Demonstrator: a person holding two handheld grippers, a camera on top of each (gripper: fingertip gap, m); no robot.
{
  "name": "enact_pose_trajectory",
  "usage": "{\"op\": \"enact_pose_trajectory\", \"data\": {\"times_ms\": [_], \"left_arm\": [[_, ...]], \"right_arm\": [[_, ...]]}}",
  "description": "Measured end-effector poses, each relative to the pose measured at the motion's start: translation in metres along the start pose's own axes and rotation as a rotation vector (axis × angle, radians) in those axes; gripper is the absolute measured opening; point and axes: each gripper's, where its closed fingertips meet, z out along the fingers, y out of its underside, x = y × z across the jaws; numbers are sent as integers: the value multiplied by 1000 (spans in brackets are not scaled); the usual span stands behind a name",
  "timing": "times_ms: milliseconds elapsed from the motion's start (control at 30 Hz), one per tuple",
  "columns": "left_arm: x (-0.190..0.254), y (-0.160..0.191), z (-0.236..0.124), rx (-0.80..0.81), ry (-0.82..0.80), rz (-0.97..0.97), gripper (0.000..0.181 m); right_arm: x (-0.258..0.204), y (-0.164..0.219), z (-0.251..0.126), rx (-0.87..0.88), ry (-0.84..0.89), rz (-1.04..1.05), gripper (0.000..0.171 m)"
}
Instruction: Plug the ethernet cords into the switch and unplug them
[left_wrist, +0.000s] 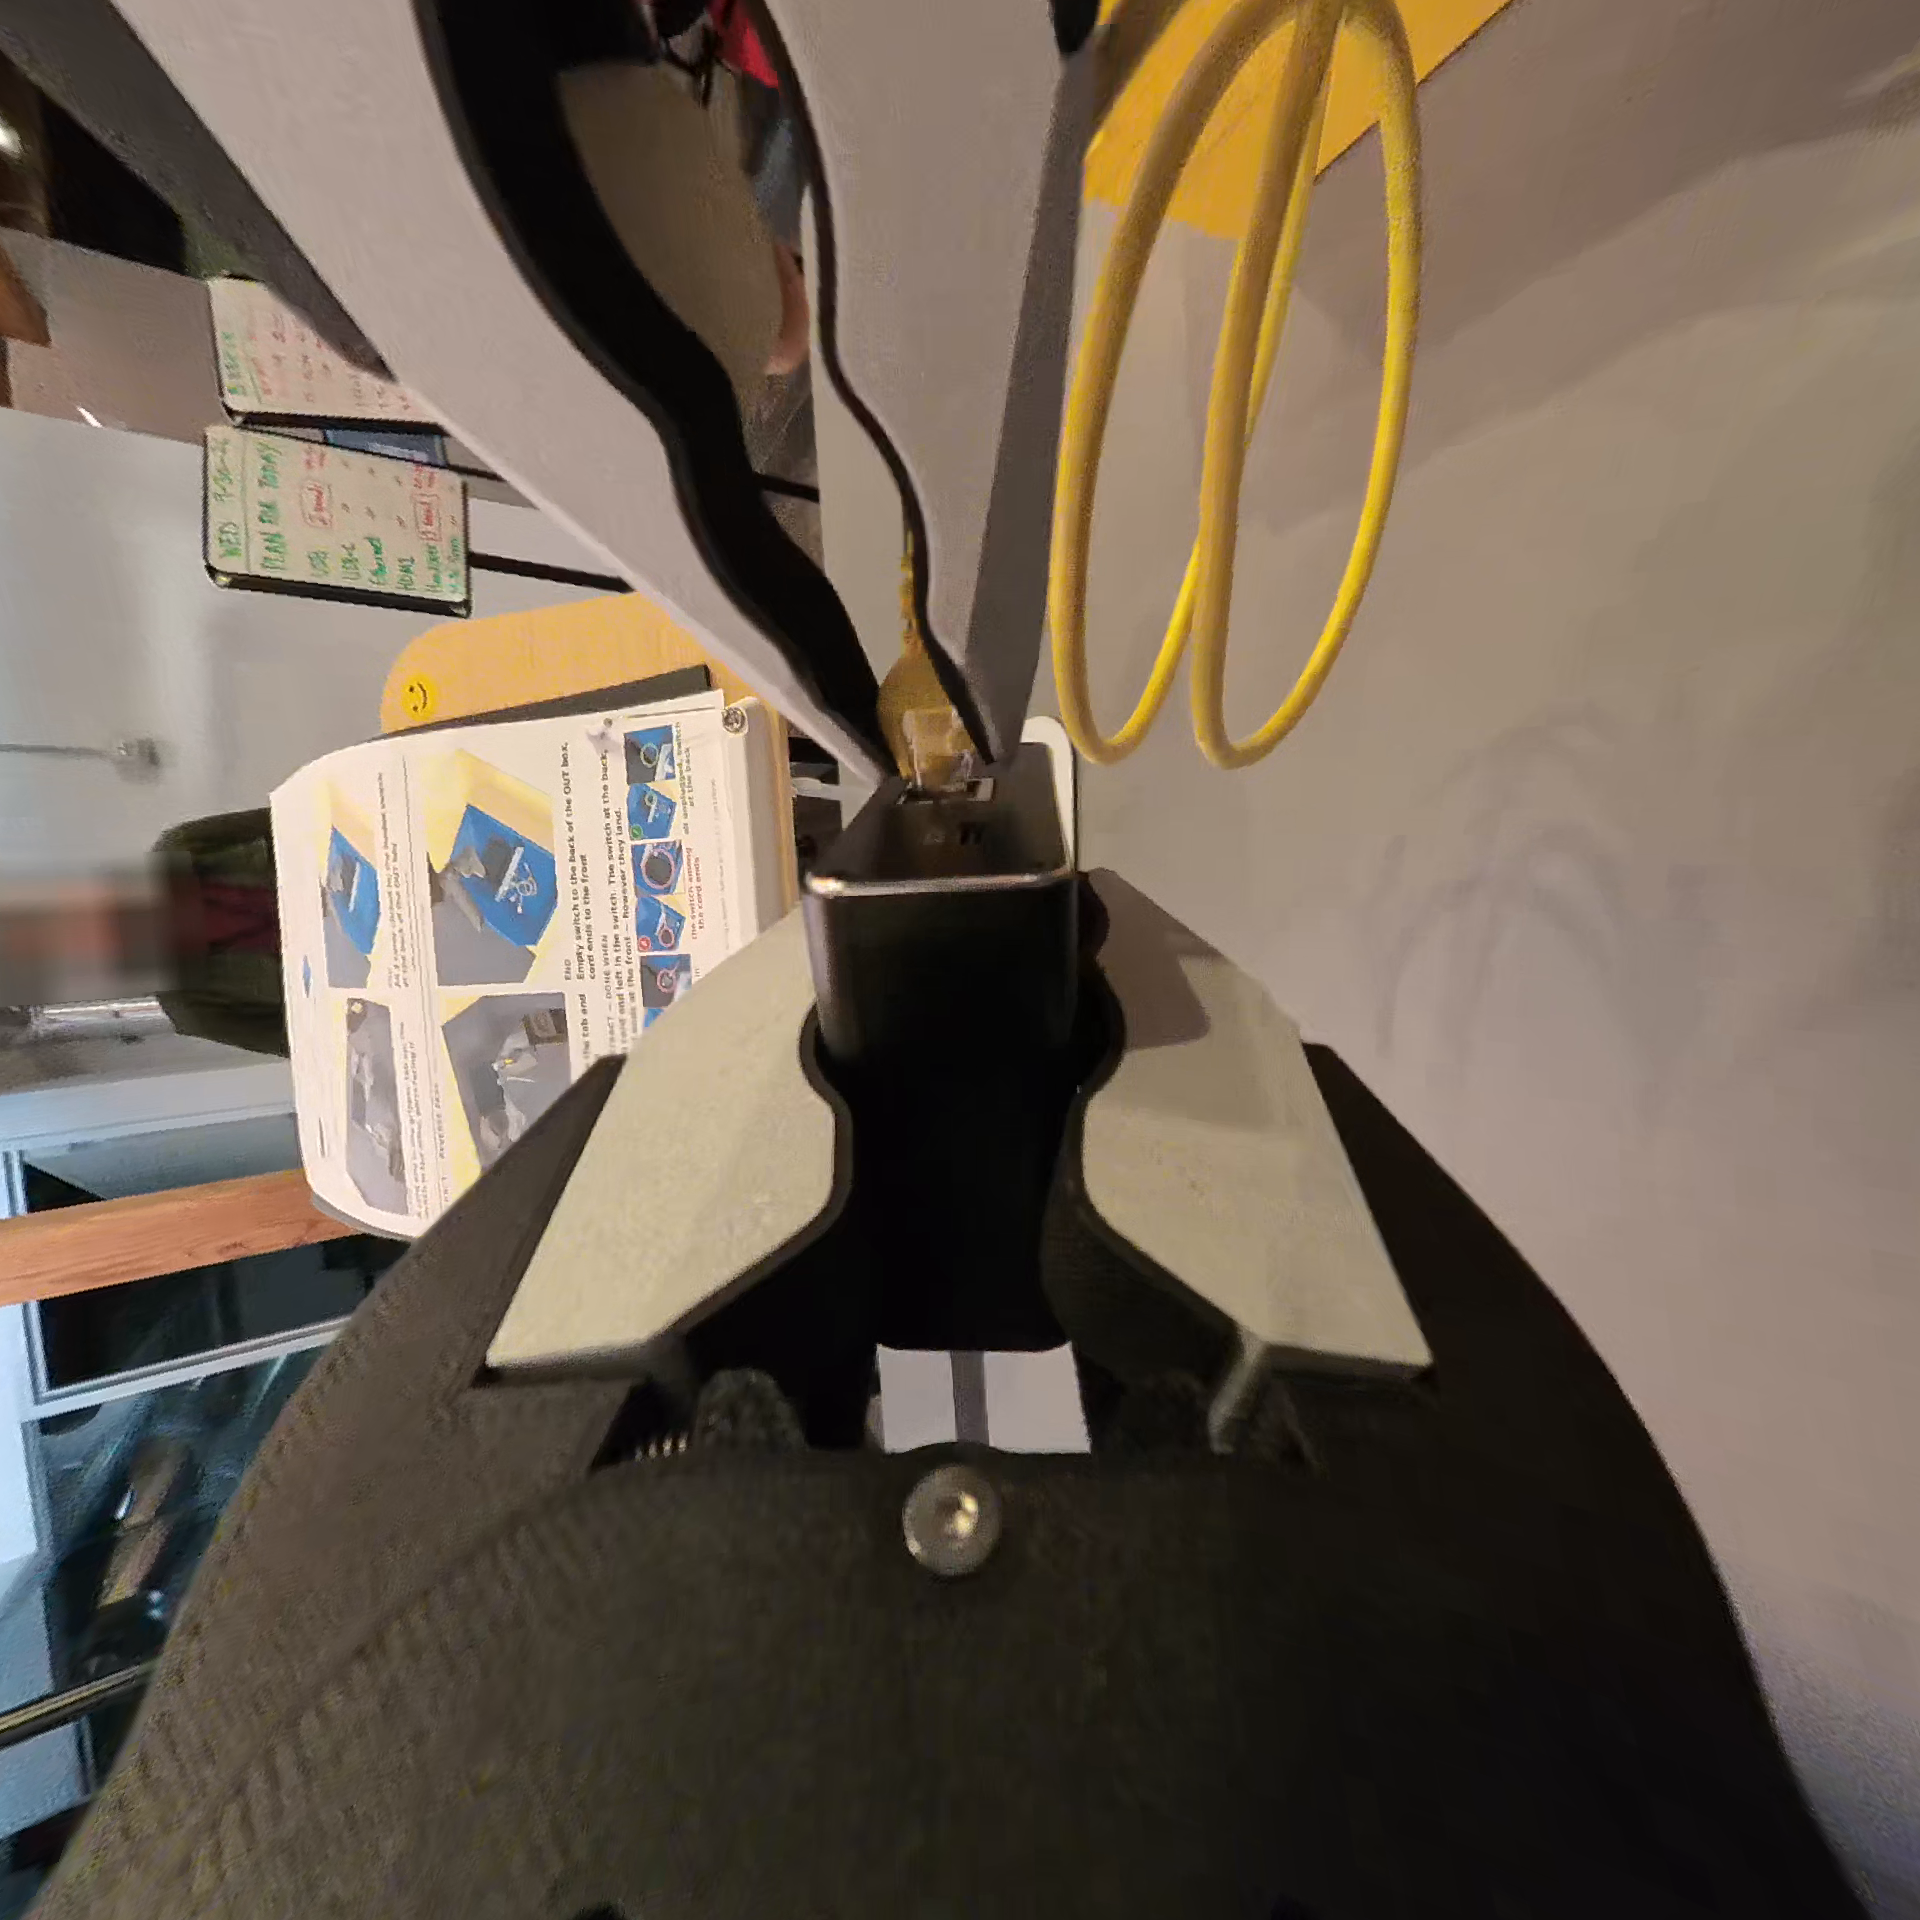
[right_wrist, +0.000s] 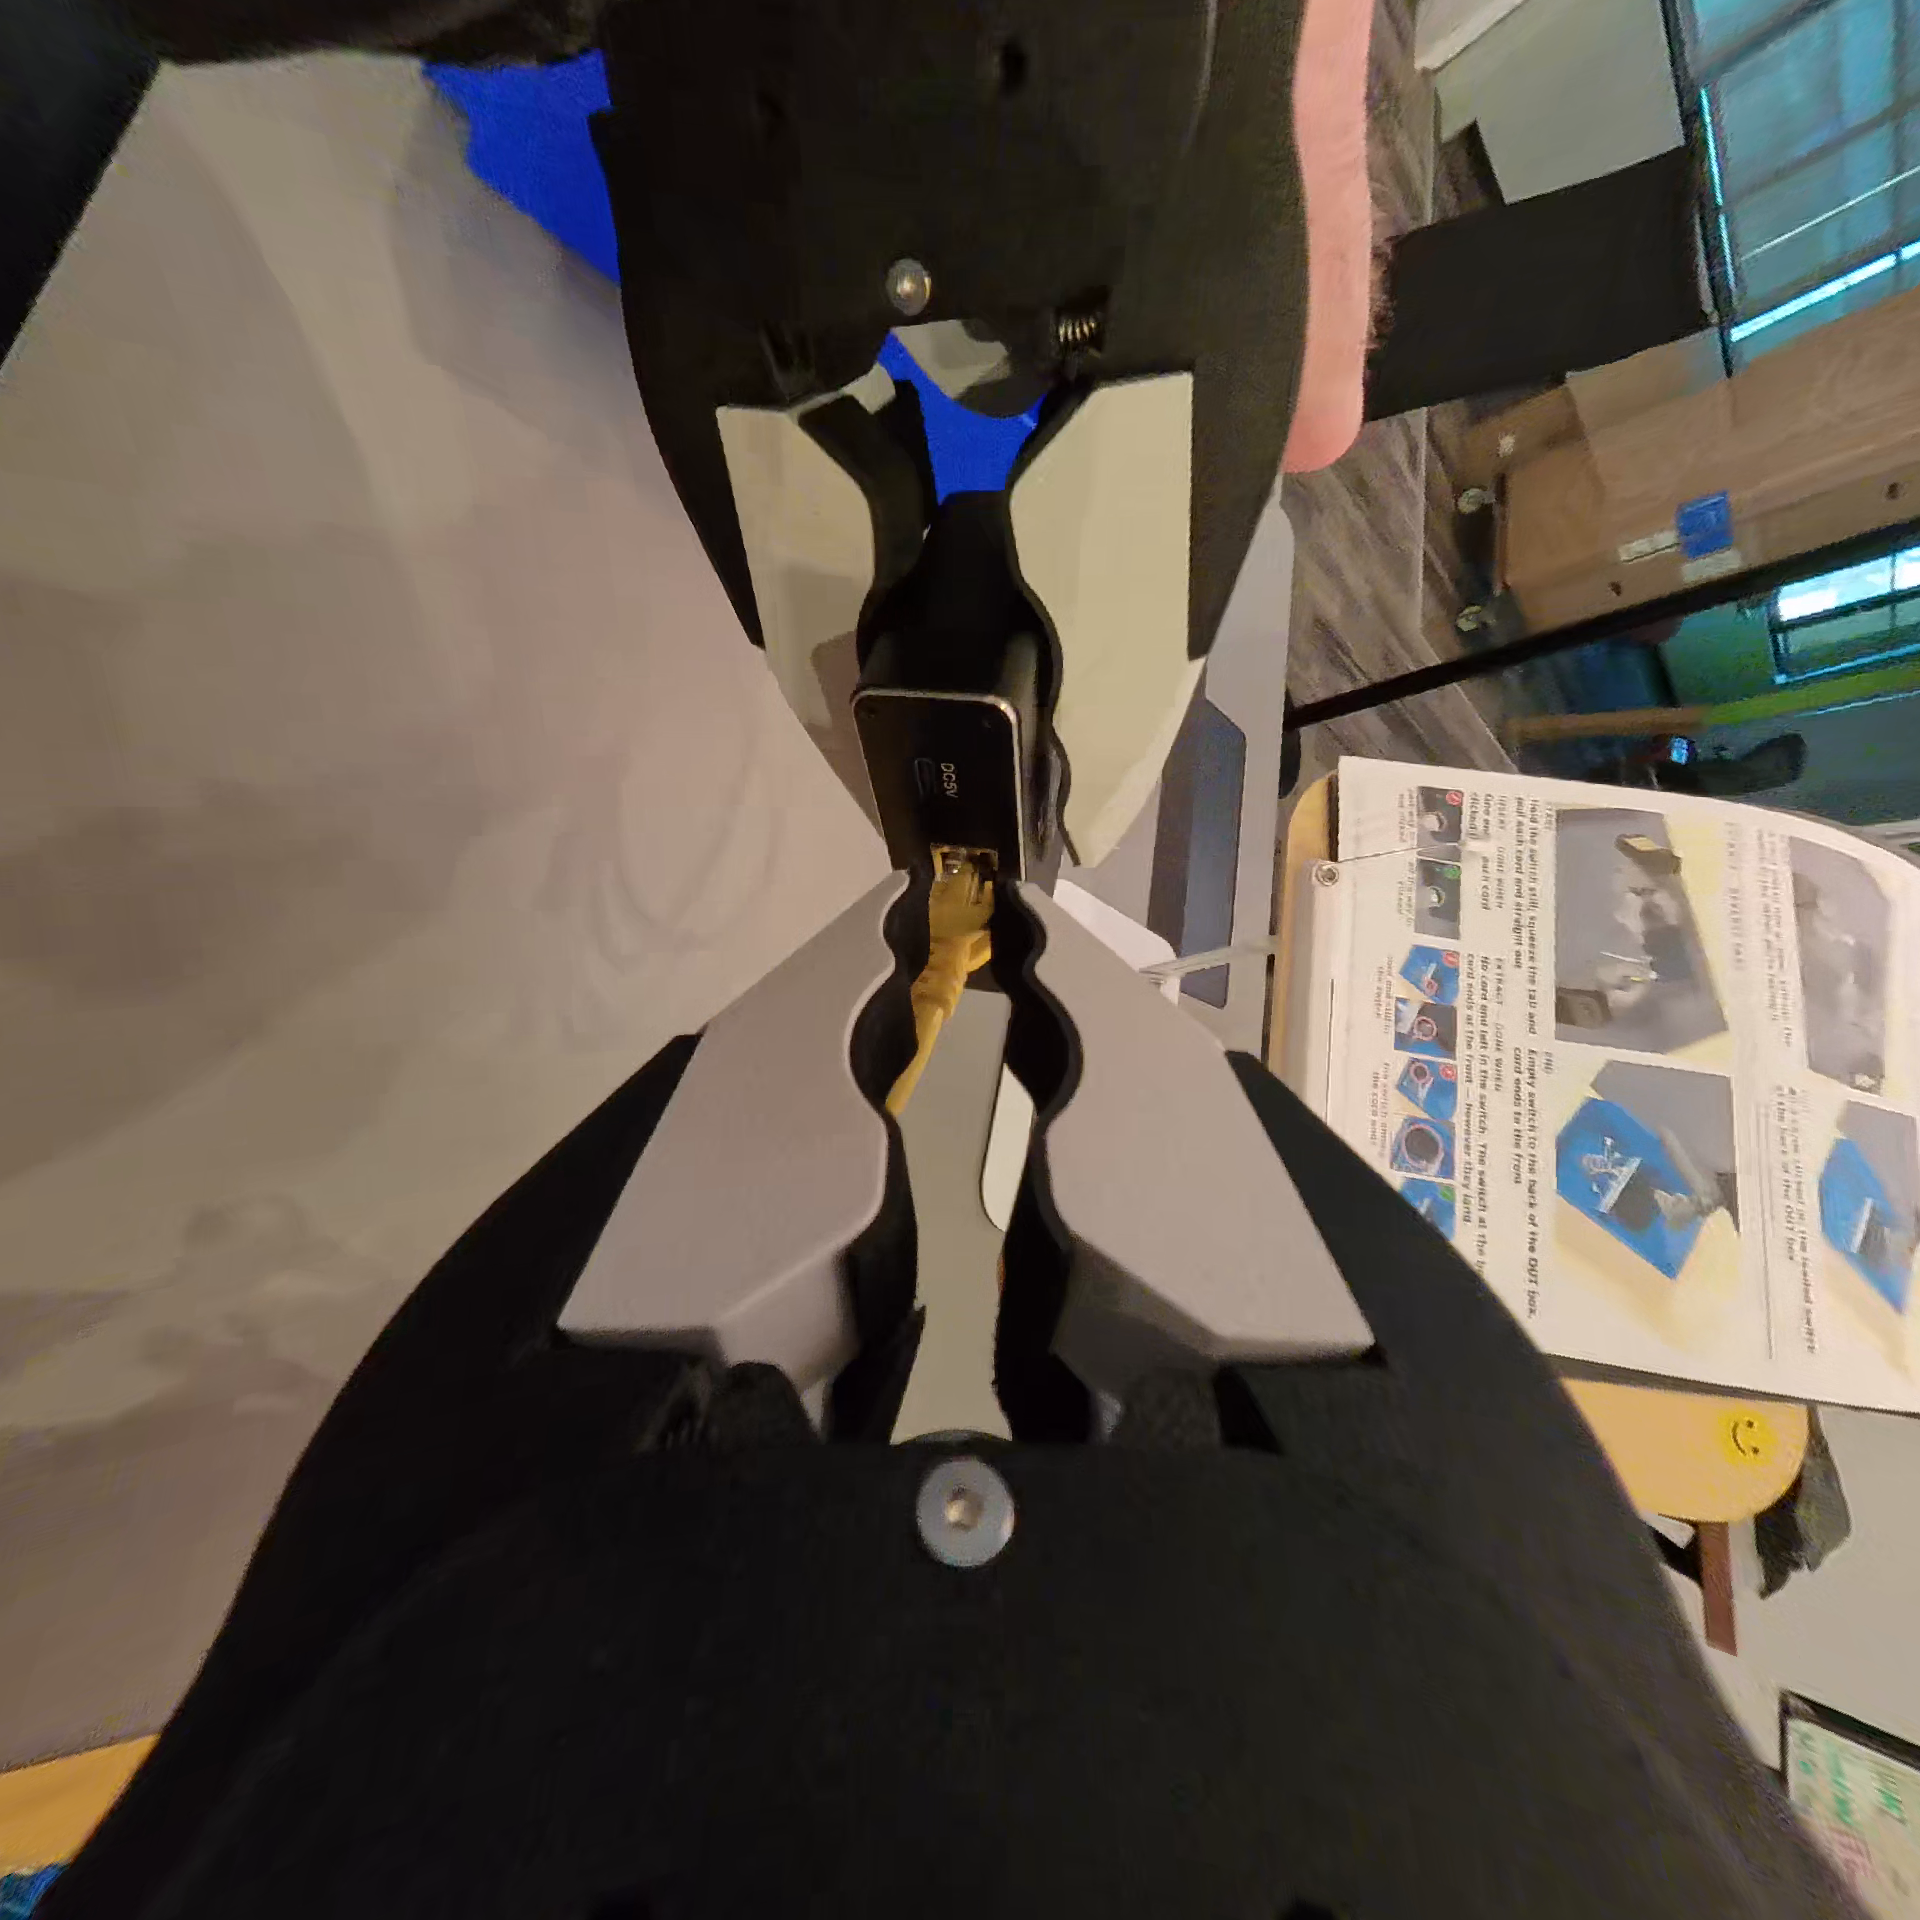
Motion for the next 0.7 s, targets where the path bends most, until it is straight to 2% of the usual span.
{"op": "enact_pose_trajectory", "data": {"times_ms": [67,133,200,333,500,700], "left_arm": [[-1,3,1,-6,-1,-1,37],[-6,26,4,-91,-31,17,37],[-3,26,1,-16,8,-78,36],[-7,28,-3,-26,-29,-118,36],[-5,38,-8,-28,-51,-192,37],[17,42,-12,-21,-35,-247,36]], "right_arm": [[0,1,-2,-9,4,-6,8],[-3,-9,-11,56,5,27,7],[1,1,-11,-9,64,-2,7],[6,-6,-25,52,106,51,8],[46,-1,-81,52,309,140,8],[69,23,-155,-74,501,195,9]]}}
